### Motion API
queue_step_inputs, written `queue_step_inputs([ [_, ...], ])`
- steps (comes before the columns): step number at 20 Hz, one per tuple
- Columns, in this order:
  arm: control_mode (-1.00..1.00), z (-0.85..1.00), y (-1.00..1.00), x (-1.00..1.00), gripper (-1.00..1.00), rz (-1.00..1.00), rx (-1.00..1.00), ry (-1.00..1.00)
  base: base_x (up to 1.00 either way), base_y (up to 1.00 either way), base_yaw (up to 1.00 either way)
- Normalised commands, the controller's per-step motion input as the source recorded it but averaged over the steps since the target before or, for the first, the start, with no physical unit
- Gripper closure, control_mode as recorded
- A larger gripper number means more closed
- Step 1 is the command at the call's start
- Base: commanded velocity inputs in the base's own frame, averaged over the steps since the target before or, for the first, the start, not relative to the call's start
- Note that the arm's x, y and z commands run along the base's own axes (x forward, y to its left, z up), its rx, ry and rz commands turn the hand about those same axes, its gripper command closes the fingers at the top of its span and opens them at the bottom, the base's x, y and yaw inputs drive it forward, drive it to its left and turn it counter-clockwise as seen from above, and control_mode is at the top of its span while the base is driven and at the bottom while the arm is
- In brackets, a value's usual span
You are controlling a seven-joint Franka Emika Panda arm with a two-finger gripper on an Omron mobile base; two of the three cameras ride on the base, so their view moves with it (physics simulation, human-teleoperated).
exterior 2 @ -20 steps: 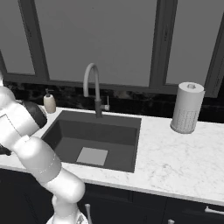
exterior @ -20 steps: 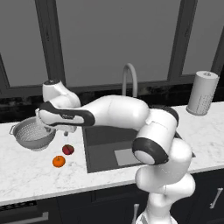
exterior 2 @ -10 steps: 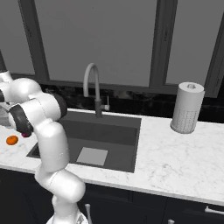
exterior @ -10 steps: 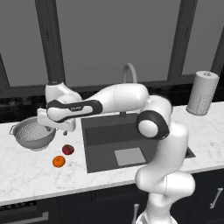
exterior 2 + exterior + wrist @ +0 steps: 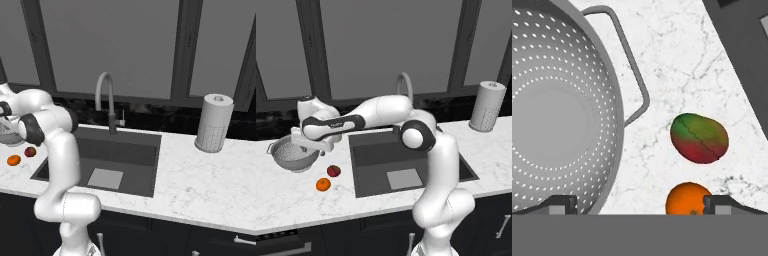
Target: Put the colander in the sink, put the mango, orange in the colander, and turn on the sink faucet and pour water over the colander.
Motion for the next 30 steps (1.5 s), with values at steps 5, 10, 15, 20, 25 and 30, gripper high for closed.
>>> queue_step_inputs([
  [5,-1.00,-0.02,0.15,0.23,-1.00,0.00,0.00,0.00,0.00,0.00,0.00],
  [10,-1.00,-0.27,0.02,0.25,-1.00,0.00,0.00,0.02,0.00,0.00,0.00],
  [15,-1.00,-0.32,0.00,0.32,-1.00,0.00,0.00,0.00,0.00,0.00,0.00],
  [20,-1.00,-0.30,0.00,0.14,-1.00,0.00,0.00,0.00,0.00,0.00,0.00],
  [25,-1.00,-0.22,0.00,0.00,-1.00,0.00,0.00,0.00,0.00,0.00,0.00],
  [30,-1.00,-0.08,-0.03,0.00,-1.00,0.00,0.01,0.00,0.00,0.00,0.00],
])
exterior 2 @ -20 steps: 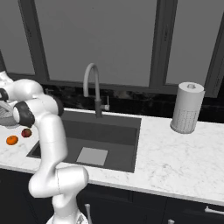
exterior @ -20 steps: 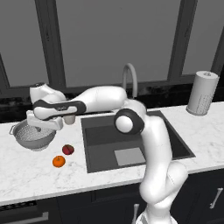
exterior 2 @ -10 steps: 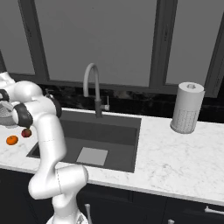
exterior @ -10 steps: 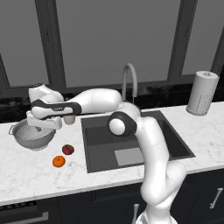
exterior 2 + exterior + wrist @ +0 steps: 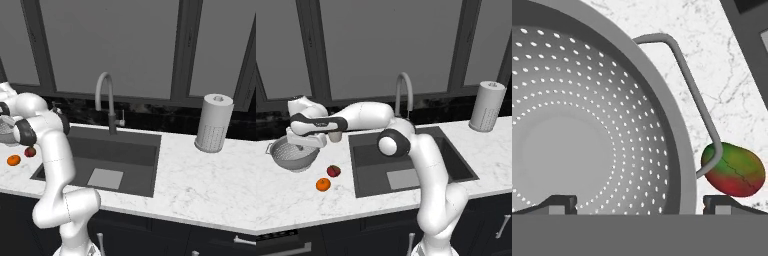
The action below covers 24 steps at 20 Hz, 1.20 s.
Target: Put the colander in the sink, put the mango, orange in the colander, and turn on the sink faucet and pour water over the colander.
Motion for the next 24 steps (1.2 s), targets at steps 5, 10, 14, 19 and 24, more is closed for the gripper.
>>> queue_step_inputs([
  [5,-1.00,-0.07,-0.17,0.00,-1.00,0.00,0.03,0.00,0.00,0.00,0.00],
  [10,-1.00,-0.02,-0.19,-0.07,-1.00,0.00,0.04,0.00,0.00,0.00,0.00],
  [14,-1.00,-0.13,-0.06,-0.02,-1.00,0.00,0.00,0.00,0.00,0.00,0.00],
  [19,-1.00,-0.27,0.00,-0.01,-1.00,0.00,0.00,0.00,0.00,0.00,0.00],
  [24,-1.00,-0.19,0.00,0.00,-1.00,0.00,0.00,0.00,0.00,0.00,0.00],
])
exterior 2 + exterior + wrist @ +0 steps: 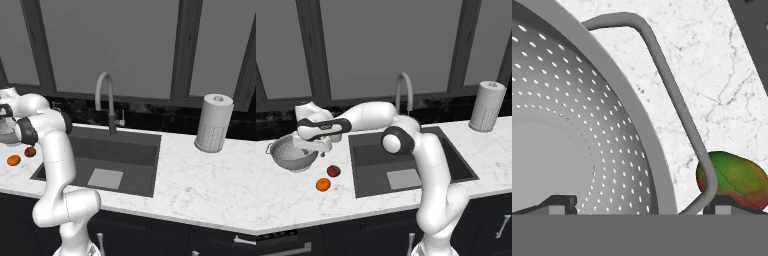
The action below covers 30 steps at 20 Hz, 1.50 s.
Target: Put the colander in the sink, put the mango, orange in the colander, and turn on the sink faucet and pour water over the colander.
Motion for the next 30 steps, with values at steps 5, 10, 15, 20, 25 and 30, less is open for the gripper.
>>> queue_step_inputs([
  [5,-1.00,-0.04,0.00,0.00,-1.00,0.00,0.00,0.00,0.00,0.00,0.00],
  [10,-1.00,0.00,0.00,0.00,-1.00,0.00,0.00,0.00,0.00,0.00,0.00],
  [15,-1.00,0.00,0.00,0.00,-1.00,0.00,0.00,0.00,0.00,0.00,0.00],
  [20,-1.00,0.00,0.00,0.00,1.00,0.00,0.00,0.00,0.00,0.00,0.00],
  [25,-1.00,0.00,0.00,0.00,1.00,0.00,0.00,0.00,0.00,0.00,0.00],
  [30,-1.00,0.00,0.00,0.00,1.00,0.00,0.00,0.00,0.00,0.00,0.00],
])
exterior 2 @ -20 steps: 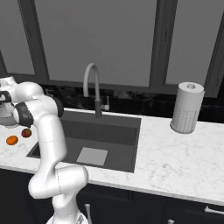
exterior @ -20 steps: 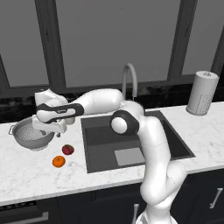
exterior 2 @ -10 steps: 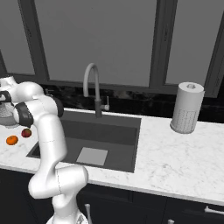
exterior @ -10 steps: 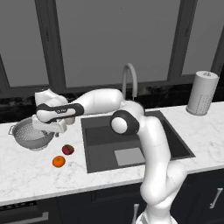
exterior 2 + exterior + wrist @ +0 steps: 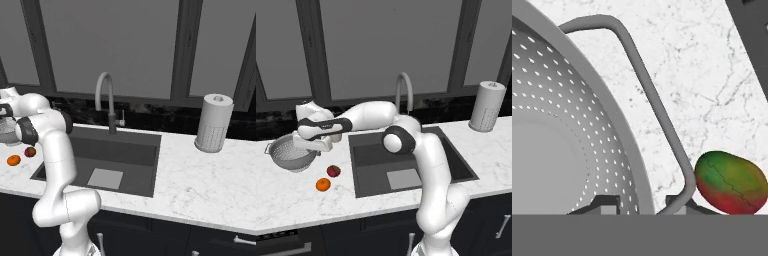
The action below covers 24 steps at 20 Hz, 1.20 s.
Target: Put the colander in the sink, put the mango, orange in the colander, and turn on the sink faucet and pour water over the colander.
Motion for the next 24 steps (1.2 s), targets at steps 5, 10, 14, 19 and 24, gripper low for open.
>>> queue_step_inputs([
  [5,-1.00,0.00,0.00,0.00,1.00,0.00,0.00,-0.01,0.00,0.00,0.00],
  [10,-1.00,0.00,-0.36,-0.15,1.00,0.00,0.00,0.00,0.00,0.00,0.00],
  [14,-1.00,0.01,-0.66,-0.14,1.00,0.00,0.00,0.00,0.00,0.00,0.00],
  [19,-1.00,0.09,-0.66,-0.05,1.00,0.00,0.00,0.00,0.00,0.00,0.00],
  [24,-1.00,0.36,-0.43,-0.01,1.00,-0.01,0.03,-0.05,0.00,0.00,0.00],
])
